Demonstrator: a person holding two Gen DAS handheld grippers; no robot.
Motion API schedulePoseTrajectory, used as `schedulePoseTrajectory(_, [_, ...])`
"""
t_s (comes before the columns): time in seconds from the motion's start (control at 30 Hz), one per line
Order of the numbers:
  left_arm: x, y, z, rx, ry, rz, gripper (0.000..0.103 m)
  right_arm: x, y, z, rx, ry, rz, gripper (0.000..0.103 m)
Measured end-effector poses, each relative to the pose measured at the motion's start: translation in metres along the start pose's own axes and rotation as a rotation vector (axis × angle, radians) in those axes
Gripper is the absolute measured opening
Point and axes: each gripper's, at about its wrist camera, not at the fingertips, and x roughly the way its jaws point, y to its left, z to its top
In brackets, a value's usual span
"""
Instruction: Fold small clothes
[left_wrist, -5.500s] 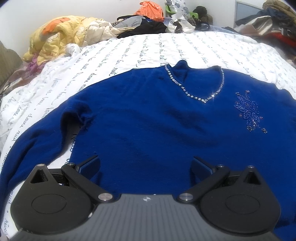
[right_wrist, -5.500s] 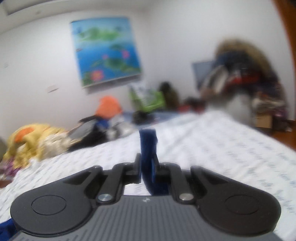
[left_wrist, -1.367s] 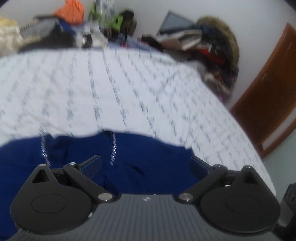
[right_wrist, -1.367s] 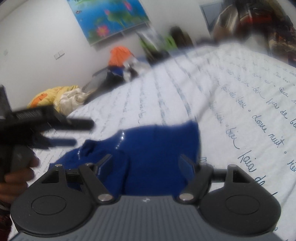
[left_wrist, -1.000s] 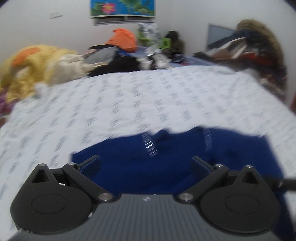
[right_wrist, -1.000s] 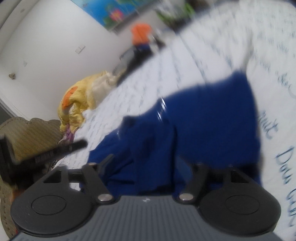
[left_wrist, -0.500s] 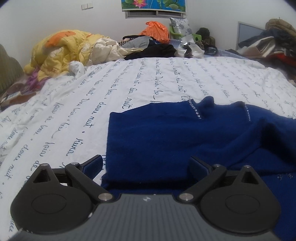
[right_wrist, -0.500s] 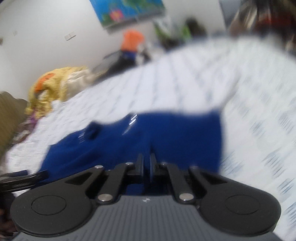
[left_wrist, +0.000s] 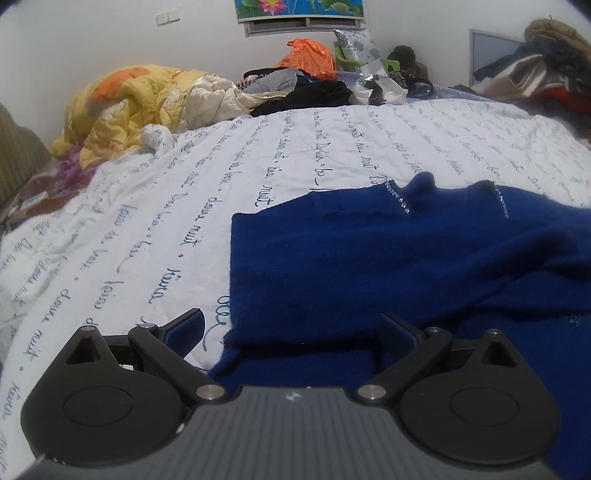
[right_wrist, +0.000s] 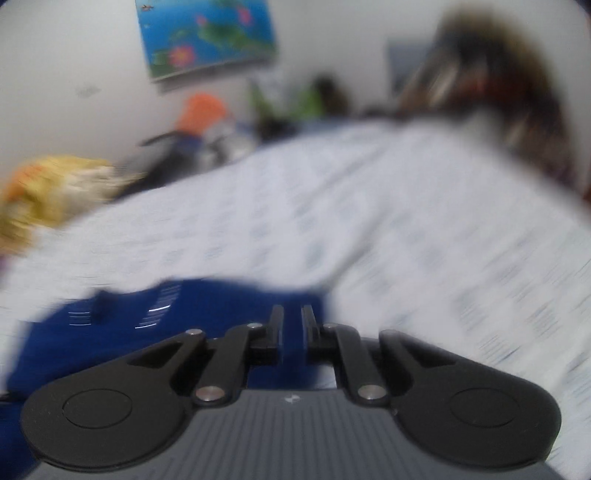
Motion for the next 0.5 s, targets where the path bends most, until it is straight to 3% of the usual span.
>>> schedulePoseTrajectory(0.07, [-0.002, -0.001, -0.004, 0.032, -0.015, 0.008, 0.101, 0.002, -0.008, -0.008, 0.118, 0.064, 0.134, 0.018])
schedulePoseTrajectory(0.13, [-0.005, -0.001, -0.01, 0.066, -0.031, 0.011, 0.101, 0.004, -0.02, -0.019, 0.274, 0.115, 0.222, 0.04])
schedulePoseTrajectory(0.17, [-0.005, -0.001, -0.012, 0.08, -0.037, 0.006, 0.101, 0.005, -0.026, -0.026, 0.348, 0.141, 0.263, 0.055])
schedulePoseTrajectory(0.27, [-0.005, 0.001, -0.02, 0.105, -0.047, -0.014, 0.101, 0.01, -0.033, -0.039, 0.457, 0.184, 0.325, 0.057])
schedulePoseTrajectory(0.4, [-0.003, 0.001, -0.026, 0.127, -0.056, -0.022, 0.101, 0.025, -0.029, -0.047, 0.518, 0.226, 0.295, 0.055])
schedulePoseTrajectory(0.5, [-0.001, 0.003, -0.027, 0.138, -0.068, -0.009, 0.101, 0.033, -0.031, -0.045, 0.57, 0.195, 0.284, 0.056])
